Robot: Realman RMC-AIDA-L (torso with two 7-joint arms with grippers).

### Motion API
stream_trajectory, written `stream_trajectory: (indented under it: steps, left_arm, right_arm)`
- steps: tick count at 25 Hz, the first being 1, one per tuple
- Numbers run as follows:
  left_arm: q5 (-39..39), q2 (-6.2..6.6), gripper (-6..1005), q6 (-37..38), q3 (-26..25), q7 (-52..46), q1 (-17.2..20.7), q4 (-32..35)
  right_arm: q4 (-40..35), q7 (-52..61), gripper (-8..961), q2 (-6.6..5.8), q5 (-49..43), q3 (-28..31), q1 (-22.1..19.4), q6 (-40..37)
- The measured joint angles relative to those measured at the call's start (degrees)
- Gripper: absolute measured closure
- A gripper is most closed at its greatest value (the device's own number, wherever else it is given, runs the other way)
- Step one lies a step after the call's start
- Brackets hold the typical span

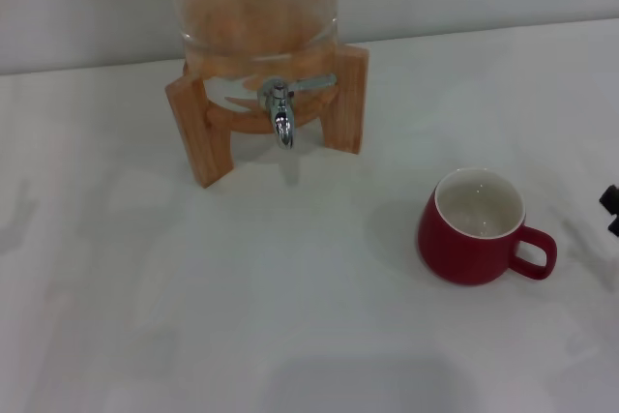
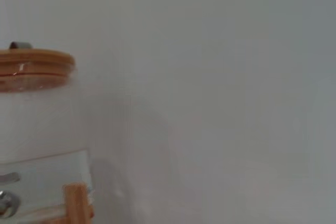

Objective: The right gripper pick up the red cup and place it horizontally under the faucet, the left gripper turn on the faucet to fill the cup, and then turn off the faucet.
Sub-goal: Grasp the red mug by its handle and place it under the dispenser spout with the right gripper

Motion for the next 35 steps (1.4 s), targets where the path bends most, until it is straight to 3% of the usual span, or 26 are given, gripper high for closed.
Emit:
stream_trajectory:
  steps: [12, 35]
  left_arm:
    - [0.1, 0.00, 119, 0.1, 0.1, 0.0, -0.3, 0.0]
    - [0.1, 0.00, 120, 0.2, 0.1, 0.0, -1.5, -0.5]
  right_arm:
    - [1.9, 0.0, 97, -0.04, -2.0, -3.3, -0.9, -2.4]
    - [1.3, 0.0, 98, 0.31, -5.0, -7.1, 0.1, 1.2]
